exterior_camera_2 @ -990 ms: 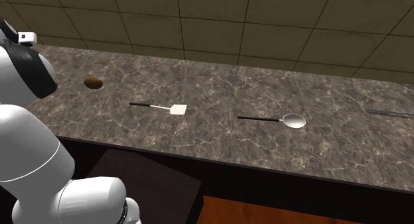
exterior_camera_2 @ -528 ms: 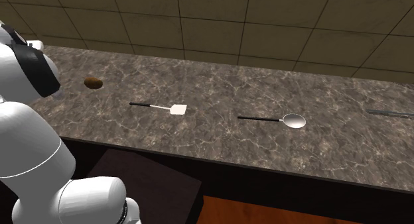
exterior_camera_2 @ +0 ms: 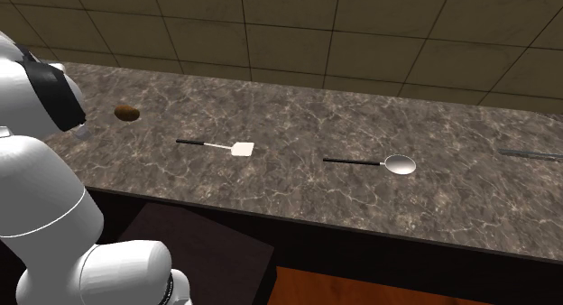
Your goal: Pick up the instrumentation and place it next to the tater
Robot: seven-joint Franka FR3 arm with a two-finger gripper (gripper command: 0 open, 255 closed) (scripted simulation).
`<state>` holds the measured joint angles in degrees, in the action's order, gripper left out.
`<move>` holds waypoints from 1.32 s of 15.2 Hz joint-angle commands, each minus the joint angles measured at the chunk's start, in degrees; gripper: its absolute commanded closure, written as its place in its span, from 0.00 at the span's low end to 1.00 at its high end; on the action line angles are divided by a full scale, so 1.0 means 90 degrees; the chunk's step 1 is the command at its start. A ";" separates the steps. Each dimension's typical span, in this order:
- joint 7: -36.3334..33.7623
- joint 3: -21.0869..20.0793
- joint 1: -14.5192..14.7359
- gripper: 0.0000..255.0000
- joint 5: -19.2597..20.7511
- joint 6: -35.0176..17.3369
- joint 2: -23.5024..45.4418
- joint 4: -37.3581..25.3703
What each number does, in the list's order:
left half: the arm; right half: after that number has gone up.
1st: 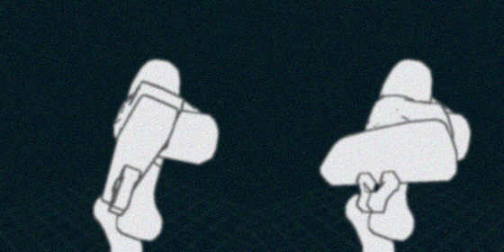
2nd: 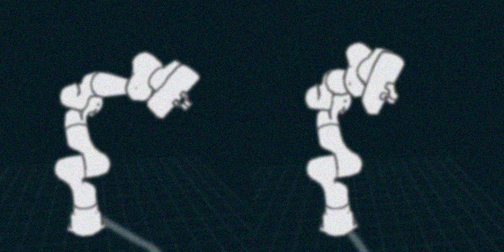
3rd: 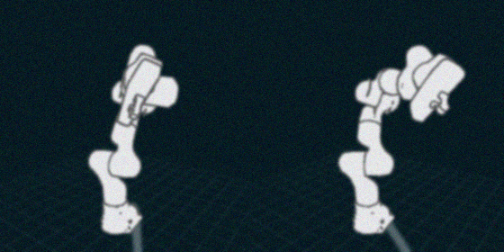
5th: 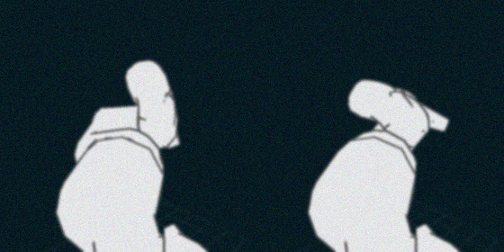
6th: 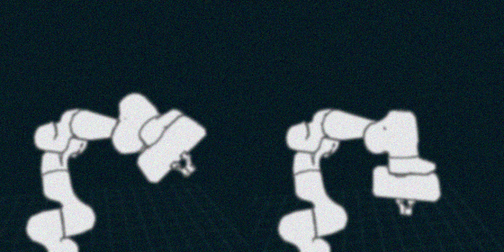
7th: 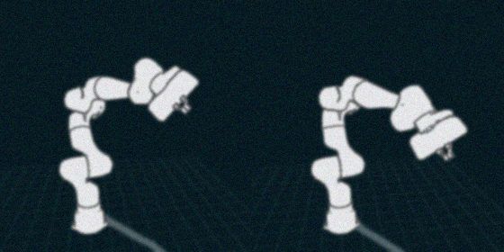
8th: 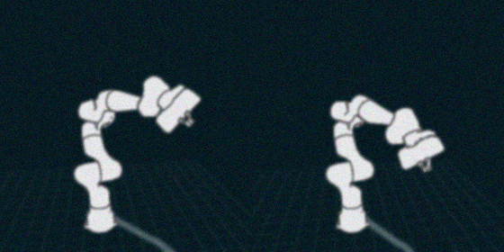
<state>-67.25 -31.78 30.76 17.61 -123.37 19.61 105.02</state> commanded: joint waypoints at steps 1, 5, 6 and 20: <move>0.0001 0.0001 -0.0001 1.00 0.0002 -0.0006 0.0002 0.0003; 0.0001 0.0001 -0.0001 0.00 0.0002 -0.0006 0.0002 0.0003; 0.0001 0.0001 -0.0001 0.00 0.0002 -0.0006 0.0002 0.0003; 0.0186 -0.0125 -0.0056 0.00 -0.0291 0.0643 -0.0373 -0.0340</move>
<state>-65.59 -32.90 30.26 15.01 -117.61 16.27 101.97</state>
